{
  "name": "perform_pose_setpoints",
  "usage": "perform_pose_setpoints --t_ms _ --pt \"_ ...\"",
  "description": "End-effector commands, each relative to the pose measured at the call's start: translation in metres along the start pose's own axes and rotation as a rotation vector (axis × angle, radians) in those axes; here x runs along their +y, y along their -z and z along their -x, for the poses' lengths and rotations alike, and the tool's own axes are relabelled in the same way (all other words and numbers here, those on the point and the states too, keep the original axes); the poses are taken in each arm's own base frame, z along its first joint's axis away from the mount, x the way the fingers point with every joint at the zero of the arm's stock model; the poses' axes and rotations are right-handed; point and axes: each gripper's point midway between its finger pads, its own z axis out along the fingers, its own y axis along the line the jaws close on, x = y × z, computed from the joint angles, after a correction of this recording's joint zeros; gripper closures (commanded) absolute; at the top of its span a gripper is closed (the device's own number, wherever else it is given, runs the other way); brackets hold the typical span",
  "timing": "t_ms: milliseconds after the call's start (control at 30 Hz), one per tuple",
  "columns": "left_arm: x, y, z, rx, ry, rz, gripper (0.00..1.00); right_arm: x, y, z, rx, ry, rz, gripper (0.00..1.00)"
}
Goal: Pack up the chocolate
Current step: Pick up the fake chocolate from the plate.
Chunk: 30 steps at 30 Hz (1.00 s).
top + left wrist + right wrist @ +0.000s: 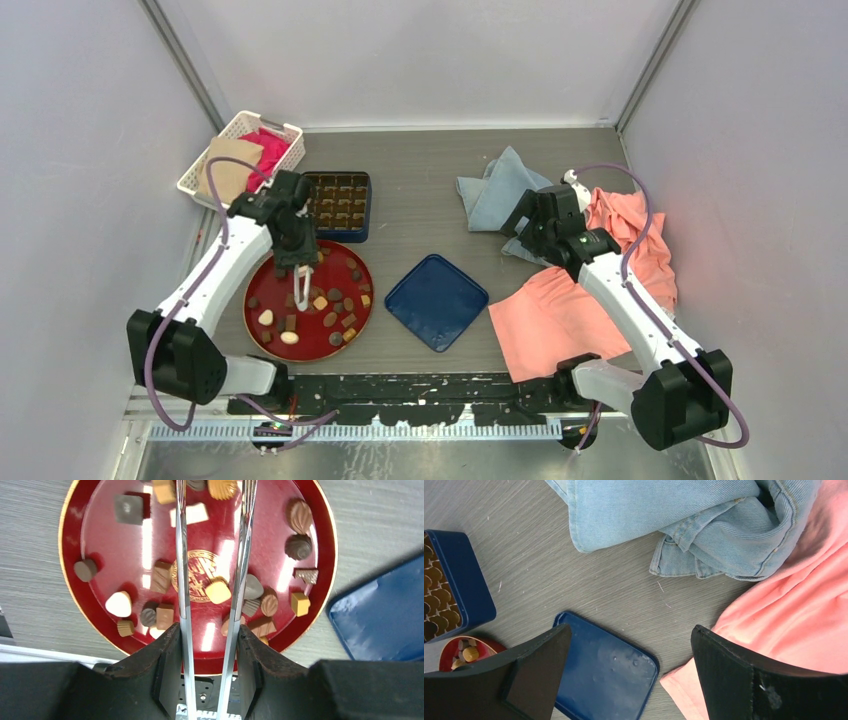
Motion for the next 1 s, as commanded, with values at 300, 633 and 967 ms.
perform_pose_setpoints --t_ms 300,633,967 --pt "0.021 0.009 0.076 -0.074 0.045 -0.074 0.87 0.011 0.010 0.017 -0.071 -0.010 0.047 0.05" --pt "0.006 -0.012 0.093 -0.012 0.027 -0.172 0.87 0.007 0.012 0.016 -0.078 -0.005 0.042 0.05" --pt "0.008 -0.035 0.109 0.003 0.046 -0.138 0.87 0.005 0.012 0.016 -0.080 0.008 0.034 0.05"
